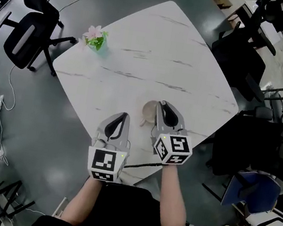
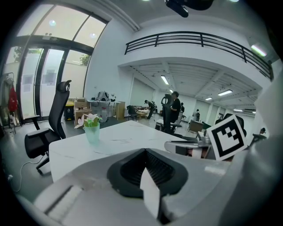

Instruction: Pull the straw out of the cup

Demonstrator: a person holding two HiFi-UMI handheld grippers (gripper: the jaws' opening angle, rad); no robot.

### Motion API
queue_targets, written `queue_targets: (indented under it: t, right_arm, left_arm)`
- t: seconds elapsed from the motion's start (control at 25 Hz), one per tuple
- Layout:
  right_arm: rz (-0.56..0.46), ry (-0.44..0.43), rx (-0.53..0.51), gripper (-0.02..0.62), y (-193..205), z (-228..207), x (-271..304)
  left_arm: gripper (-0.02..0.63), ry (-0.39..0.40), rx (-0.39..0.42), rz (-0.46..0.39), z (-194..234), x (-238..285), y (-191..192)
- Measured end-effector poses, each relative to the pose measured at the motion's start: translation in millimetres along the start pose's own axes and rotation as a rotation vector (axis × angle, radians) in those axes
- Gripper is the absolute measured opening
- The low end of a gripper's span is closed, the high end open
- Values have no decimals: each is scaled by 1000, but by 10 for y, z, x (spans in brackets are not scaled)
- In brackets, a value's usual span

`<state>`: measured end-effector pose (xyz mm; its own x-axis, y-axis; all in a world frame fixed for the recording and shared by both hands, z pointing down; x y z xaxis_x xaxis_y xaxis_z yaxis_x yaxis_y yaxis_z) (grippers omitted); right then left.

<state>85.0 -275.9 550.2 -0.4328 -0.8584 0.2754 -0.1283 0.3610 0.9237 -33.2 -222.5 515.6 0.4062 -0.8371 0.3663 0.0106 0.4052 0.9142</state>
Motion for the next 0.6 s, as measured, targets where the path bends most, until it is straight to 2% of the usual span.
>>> queue_targets:
  t: [0.24,0.6]
  right_arm:
    - [-60,2,-13,49,-272,87,-201]
    - [-203,-6,-40,48,-809,298,-606]
  left_arm:
    - [1,10,12,-33,-56,-106,-137]
    - [1,43,56,-122,-213,-292,-419]
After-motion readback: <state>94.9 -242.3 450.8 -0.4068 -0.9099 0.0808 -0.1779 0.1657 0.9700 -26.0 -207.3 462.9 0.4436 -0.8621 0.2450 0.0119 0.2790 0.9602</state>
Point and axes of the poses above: the fingertips, and each gripper's own axes: x forward along the fingers, z to its left, y out of its underside, the point moved 1 cm from there along -x, backward along the fingers, and after that the axes turned 8 degrees about -z, right-handed, at the moved point
